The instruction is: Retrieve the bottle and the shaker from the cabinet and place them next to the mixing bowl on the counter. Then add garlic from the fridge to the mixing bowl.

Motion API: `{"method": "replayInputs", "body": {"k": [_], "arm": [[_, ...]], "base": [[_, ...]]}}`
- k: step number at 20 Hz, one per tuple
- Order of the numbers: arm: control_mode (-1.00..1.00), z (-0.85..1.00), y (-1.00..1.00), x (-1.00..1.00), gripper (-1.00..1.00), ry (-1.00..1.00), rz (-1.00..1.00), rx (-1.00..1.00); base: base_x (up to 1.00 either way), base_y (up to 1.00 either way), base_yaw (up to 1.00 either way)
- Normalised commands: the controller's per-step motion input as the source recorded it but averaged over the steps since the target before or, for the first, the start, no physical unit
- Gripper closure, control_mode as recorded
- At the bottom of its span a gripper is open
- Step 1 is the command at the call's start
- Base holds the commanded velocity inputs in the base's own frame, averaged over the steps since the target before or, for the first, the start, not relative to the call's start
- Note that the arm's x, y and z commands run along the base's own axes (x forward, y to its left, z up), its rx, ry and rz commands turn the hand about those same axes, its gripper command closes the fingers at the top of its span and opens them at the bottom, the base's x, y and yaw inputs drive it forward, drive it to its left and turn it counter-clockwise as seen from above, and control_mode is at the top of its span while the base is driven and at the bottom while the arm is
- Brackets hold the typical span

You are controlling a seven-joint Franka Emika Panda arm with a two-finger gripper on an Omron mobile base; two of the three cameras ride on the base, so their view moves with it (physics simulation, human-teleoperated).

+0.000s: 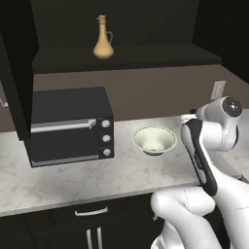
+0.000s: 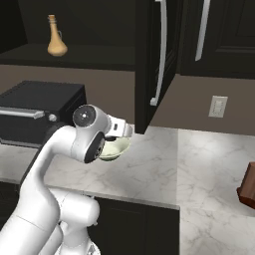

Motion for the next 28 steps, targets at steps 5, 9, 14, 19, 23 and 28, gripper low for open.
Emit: {"method": "replayInputs", "body": {"k": [5,9,14,19,23,28], "arm": [[-1.0,-0.32,-0.33,0.7,1.0,0.0,0.0,0.0],[-1.0,-0.09,-0.4,0.72,1.0,0.0,0.0,0.0],[-1.0,-0.11,-0.4,0.47,1.0,0.0,0.0,0.0],[-1.0,0.0,-0.28,0.03,1.0,0.0,0.04,0.0],[-1.0,-0.01,-0.04,0.0,1.0,0.0,0.06,0.0],[-1.0,-0.01,-0.03,0.0,1.0,-0.04,0.2,0.0]], "base": [[0.0,0.0,0.0],[0.0,0.0,0.0],[0.0,0.0,0.0],[0.0,0.0,0.0],[0.0,0.0,0.0],[0.0,0.0,0.0]]}}
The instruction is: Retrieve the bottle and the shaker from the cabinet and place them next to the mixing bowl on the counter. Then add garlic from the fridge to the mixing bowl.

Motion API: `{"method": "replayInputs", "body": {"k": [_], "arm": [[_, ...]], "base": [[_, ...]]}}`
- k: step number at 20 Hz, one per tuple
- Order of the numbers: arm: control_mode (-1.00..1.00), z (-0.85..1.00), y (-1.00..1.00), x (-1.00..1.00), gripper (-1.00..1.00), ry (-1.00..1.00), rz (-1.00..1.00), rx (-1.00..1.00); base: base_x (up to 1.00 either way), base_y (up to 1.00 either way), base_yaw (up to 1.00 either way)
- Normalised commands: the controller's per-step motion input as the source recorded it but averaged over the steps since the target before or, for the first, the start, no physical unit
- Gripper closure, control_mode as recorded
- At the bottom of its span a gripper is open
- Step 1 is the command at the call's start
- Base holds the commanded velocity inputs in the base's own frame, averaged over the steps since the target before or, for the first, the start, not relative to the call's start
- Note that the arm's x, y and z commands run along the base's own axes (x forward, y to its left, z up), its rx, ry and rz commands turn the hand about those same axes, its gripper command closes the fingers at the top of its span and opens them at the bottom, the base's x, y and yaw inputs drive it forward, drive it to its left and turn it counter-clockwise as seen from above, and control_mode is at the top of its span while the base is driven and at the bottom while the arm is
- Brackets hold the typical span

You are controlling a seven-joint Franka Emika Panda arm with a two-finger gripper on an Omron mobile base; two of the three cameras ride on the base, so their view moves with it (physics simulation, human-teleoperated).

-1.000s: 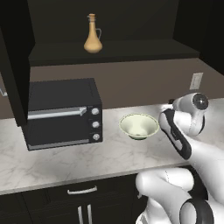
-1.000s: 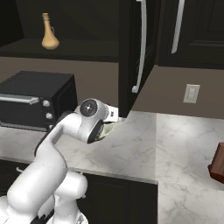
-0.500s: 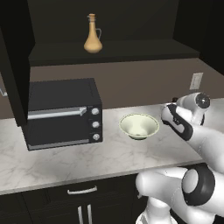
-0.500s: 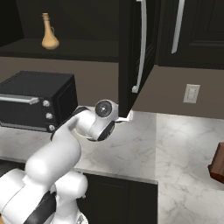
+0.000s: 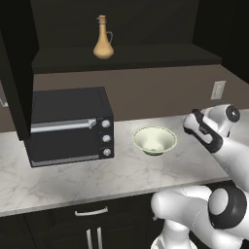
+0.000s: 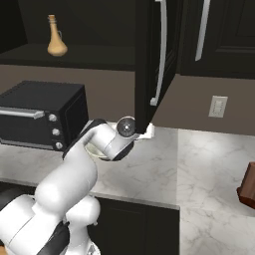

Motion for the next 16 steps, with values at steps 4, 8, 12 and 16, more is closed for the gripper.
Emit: {"method": "replayInputs", "body": {"k": [4,8,12,16], "arm": [[-1.0,0.0,-0.04,0.0,1.0,-0.1,0.28,0.0],[-1.0,-0.01,-0.09,0.0,1.0,-0.1,0.28,0.0],[-1.0,-0.01,-0.01,0.0,1.0,-0.09,0.28,0.0],[-1.0,-0.1,0.0,0.0,1.0,-0.02,0.27,0.0]], "base": [[0.0,0.0,0.0],[0.0,0.0,0.0],[0.0,0.0,0.0],[0.0,0.0,0.0]]}}
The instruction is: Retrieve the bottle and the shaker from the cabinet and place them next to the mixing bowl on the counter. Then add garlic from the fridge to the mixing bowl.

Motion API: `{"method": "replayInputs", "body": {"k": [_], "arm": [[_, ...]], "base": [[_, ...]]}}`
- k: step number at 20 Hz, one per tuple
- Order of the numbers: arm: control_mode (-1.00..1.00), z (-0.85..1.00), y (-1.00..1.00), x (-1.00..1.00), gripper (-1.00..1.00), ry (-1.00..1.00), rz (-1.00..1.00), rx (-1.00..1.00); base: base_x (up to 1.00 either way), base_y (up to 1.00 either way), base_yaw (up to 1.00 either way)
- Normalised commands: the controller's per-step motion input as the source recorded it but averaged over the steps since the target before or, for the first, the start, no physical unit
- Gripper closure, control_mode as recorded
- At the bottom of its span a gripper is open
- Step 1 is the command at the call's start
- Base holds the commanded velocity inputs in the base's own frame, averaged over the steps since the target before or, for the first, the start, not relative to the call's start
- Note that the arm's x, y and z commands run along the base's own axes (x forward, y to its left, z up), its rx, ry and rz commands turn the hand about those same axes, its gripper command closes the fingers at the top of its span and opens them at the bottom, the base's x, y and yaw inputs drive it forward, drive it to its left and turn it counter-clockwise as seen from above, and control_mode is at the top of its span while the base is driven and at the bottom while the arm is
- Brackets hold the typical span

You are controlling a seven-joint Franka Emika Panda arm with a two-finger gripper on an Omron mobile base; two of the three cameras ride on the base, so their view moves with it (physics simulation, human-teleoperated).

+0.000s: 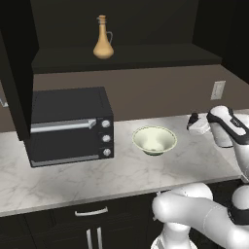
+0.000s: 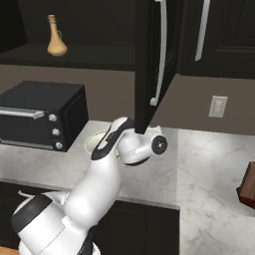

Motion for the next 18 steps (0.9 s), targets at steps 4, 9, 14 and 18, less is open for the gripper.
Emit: {"method": "replayInputs", "body": {"k": [4,9,14,18], "arm": [[-1.0,-0.07,0.0,0.0,1.0,0.01,0.21,-0.01],[-1.0,-0.03,0.0,0.0,1.0,0.06,0.04,-0.04],[-1.0,-0.21,0.0,0.0,1.0,0.08,0.0,-0.03],[-1.0,-0.43,0.0,0.0,1.0,0.08,0.01,0.0]], "base": [[0.0,0.0,0.0],[0.0,0.0,0.0],[0.0,0.0,0.0],[0.0,0.0,0.0]]}}
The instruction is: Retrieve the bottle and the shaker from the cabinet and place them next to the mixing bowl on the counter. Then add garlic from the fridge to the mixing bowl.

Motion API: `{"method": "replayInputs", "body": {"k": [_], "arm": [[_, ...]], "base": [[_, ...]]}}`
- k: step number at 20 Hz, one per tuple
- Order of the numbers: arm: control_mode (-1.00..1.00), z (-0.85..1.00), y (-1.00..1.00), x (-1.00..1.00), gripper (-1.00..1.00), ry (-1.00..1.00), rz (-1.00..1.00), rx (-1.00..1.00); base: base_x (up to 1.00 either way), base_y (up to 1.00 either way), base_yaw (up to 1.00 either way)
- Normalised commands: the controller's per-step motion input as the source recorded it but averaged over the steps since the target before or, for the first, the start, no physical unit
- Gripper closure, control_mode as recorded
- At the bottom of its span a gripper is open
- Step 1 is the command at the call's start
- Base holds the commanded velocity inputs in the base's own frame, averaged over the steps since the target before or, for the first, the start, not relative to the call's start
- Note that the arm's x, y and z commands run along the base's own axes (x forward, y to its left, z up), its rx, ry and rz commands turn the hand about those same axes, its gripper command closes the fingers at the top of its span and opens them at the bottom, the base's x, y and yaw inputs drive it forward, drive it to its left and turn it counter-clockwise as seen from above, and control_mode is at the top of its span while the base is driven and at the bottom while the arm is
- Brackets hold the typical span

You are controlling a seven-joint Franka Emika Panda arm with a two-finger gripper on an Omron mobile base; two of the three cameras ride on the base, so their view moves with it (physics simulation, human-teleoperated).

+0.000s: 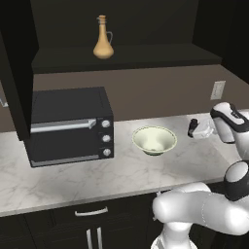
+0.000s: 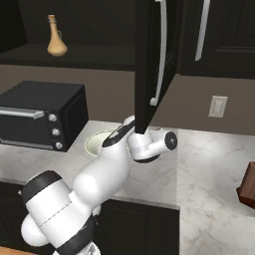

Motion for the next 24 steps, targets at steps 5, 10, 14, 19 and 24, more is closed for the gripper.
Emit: {"method": "replayInputs", "body": {"k": [5,10,14,19,24], "arm": [[-1.0,-0.29,0.08,0.0,1.0,0.02,0.04,0.0],[-1.0,-0.27,0.05,0.0,1.0,0.03,0.05,0.0],[-1.0,-0.39,0.0,0.0,1.0,0.03,0.02,0.0],[-1.0,-0.35,0.0,0.0,1.0,0.02,0.0,0.0],[-1.0,-0.25,0.0,0.01,1.0,0.03,0.0,0.0]], "base": [[0.0,0.0,0.0],[0.0,0.0,0.0],[0.0,0.0,0.0],[0.0,0.0,0.0],[0.0,0.0,0.0]]}}
